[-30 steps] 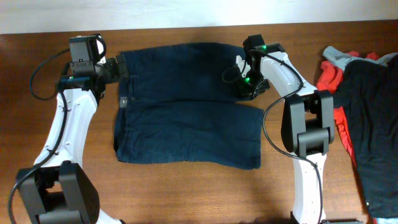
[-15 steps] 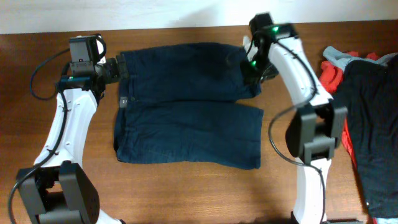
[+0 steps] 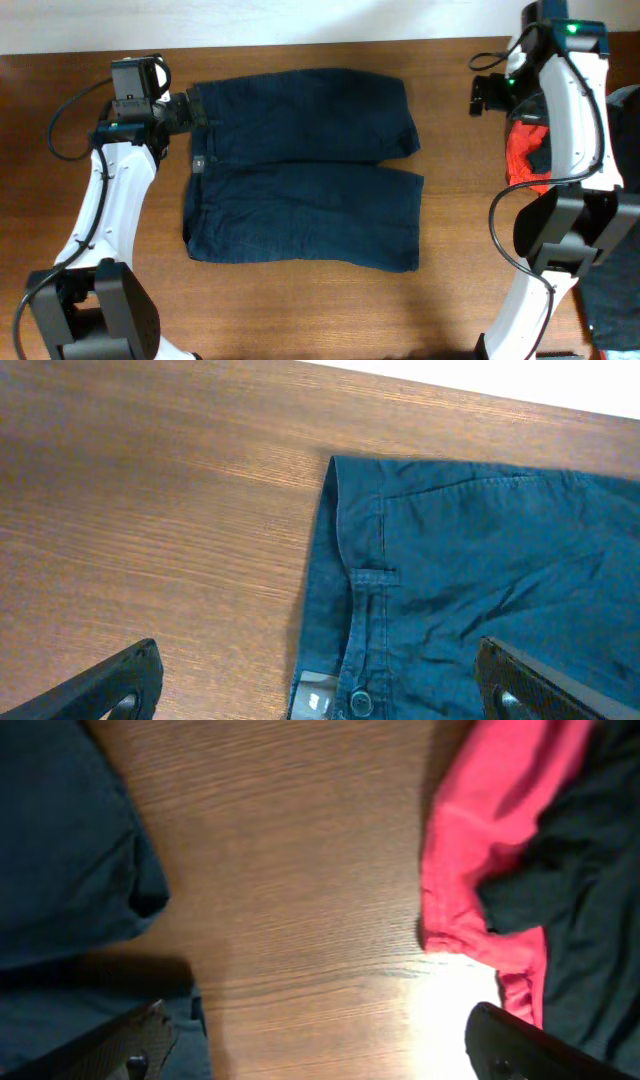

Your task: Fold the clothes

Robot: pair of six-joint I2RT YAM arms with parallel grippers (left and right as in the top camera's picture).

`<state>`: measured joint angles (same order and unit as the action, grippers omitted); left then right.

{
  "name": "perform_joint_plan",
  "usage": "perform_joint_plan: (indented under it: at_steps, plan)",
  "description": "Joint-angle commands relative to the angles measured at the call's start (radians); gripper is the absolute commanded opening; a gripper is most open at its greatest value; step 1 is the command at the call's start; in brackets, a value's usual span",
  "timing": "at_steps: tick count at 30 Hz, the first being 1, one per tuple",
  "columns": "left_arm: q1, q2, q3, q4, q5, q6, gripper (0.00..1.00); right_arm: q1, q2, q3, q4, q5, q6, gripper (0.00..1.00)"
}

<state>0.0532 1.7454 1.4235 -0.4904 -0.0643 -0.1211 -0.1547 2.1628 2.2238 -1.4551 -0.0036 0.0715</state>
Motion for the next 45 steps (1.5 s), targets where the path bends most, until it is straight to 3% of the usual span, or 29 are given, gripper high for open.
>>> perform_joint_plan:
  at_steps: [1, 2, 4, 5, 7, 15, 24, 28, 32, 33, 35, 37, 42, 45]
  plan:
    - [0.004, 0.0, 0.006, -0.044, 0.043, -0.008, 0.99, -0.025, -0.008, 0.005, -0.003, 0.013, 0.016, 0.99]
    - [0.004, 0.001, 0.006, -0.072, 0.074, 0.006, 0.99, -0.031, -0.008, 0.005, -0.003, 0.013, 0.016, 0.99]
    - [0.004, 0.006, 0.0, -0.137, 0.101, 0.052, 0.71, -0.038, -0.008, 0.005, -0.003, 0.013, 0.016, 0.99]
    - [0.004, 0.011, -0.007, -0.161, 0.102, 0.051, 0.65, -0.039, -0.008, 0.005, -0.003, 0.013, 0.016, 0.99]
    - [0.009, 0.028, -0.026, -0.202, 0.137, 0.052, 0.65, -0.038, -0.008, 0.005, -0.003, 0.013, 0.016, 0.99]
    - [0.055, 0.171, -0.032, -0.398, 0.369, 0.25, 0.66, -0.037, -0.008, 0.005, -0.003, 0.013, 0.016, 0.99]
    - [0.129, 0.301, -0.032, -0.431, 0.539, 0.259, 0.62, -0.037, -0.008, 0.005, -0.003, 0.013, 0.016, 0.99]
    - [0.129, 0.3, -0.031, -0.436, 0.556, 0.262, 0.43, -0.037, -0.008, 0.005, -0.003, 0.013, 0.016, 0.99]
    - [0.129, 0.3, -0.027, -0.454, 0.581, 0.262, 0.37, -0.037, -0.008, 0.005, -0.003, 0.013, 0.016, 0.99]
    - [0.129, 0.3, -0.026, -0.455, 0.581, 0.262, 0.32, -0.037, -0.008, 0.005, -0.003, 0.013, 0.016, 0.99]
    - [0.134, 0.3, -0.009, -0.474, 0.58, 0.262, 0.09, -0.037, -0.008, 0.005, -0.003, 0.013, 0.016, 0.99]
    - [0.143, 0.3, 0.009, -0.494, 0.58, 0.262, 0.01, -0.037, -0.008, 0.005, -0.003, 0.013, 0.015, 0.99]
    - [0.203, 0.299, 0.101, -0.574, 0.533, 0.24, 0.01, -0.037, -0.008, 0.005, -0.003, 0.013, 0.016, 0.99]
    - [0.22, 0.302, 0.106, -0.552, 0.321, 0.151, 0.01, -0.037, -0.008, 0.005, -0.003, 0.013, 0.016, 0.99]
